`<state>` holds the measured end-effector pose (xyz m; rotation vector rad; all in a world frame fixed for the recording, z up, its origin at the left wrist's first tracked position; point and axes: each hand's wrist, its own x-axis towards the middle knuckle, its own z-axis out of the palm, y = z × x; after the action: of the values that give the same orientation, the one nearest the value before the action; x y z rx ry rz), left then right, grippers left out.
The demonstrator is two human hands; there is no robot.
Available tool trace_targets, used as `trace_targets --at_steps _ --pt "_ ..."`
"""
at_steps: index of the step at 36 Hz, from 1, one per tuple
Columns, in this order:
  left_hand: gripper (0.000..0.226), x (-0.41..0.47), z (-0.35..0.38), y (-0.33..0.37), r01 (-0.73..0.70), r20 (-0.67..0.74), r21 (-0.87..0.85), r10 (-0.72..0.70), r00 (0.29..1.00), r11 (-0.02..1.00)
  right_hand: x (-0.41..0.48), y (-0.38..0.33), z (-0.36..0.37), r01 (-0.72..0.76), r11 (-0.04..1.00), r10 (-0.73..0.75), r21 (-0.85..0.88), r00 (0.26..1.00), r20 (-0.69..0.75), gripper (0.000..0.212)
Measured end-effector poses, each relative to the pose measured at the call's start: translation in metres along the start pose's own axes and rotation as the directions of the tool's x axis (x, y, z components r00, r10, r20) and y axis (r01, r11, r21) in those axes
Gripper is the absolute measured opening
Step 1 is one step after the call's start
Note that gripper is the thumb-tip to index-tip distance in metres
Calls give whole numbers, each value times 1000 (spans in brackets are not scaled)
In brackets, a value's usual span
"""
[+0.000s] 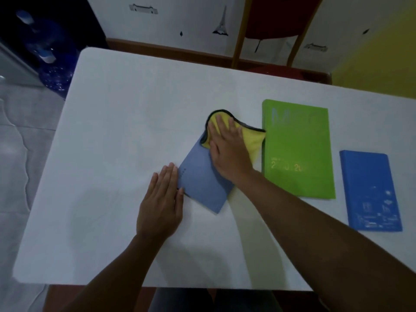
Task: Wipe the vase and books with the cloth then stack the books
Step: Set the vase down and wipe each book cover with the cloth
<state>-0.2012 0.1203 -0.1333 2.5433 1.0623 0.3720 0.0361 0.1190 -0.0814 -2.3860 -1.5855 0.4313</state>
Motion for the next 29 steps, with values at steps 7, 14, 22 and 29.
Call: trace_targets --at_steps 7,14,22,29 --pt "57 0 -1 1 -2 9 15 1 1000 1000 -86 -35 27 286 957 -288 51 957 24 52" --pt "57 2 -3 3 -3 -16 14 3 1000 1000 -105 25 14 337 941 -338 -22 940 -53 49" --pt "59 1 -1 1 -4 8 5 4 1000 1000 -19 12 4 59 998 -59 3 998 9 57" --pt "58 1 -4 2 1 12 3 -1 1000 1000 -103 -23 31 344 939 -344 -4 939 1 53"
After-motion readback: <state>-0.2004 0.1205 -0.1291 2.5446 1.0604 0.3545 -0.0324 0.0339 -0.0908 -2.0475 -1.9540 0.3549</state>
